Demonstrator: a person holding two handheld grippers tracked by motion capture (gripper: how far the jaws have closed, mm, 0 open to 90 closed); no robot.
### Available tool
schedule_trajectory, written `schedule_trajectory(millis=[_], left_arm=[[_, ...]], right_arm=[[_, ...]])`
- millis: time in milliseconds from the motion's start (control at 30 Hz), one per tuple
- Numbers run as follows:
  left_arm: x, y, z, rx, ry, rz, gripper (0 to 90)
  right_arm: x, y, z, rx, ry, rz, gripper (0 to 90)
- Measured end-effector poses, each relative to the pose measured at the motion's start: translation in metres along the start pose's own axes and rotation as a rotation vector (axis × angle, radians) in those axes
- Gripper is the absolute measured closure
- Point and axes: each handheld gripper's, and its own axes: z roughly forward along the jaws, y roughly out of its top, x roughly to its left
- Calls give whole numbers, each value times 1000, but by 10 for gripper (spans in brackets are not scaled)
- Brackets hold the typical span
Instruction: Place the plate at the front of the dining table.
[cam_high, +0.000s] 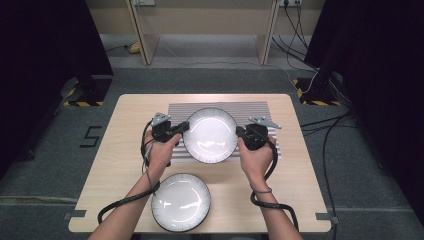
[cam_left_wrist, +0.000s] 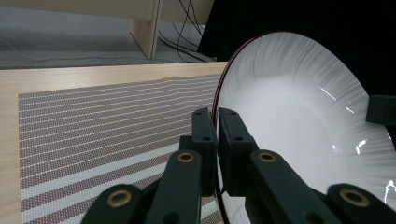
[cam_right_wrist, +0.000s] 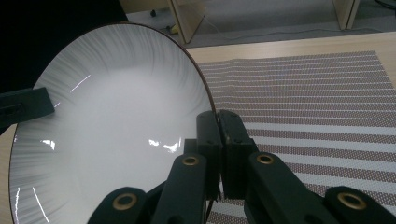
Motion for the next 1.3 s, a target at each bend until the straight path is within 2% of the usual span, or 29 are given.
schedule_trajectory(millis=[1300], left_arm=[[1,11,21,12,21,-9,853]], right_arm=[[-11,11,13,-4,-15,26,884]])
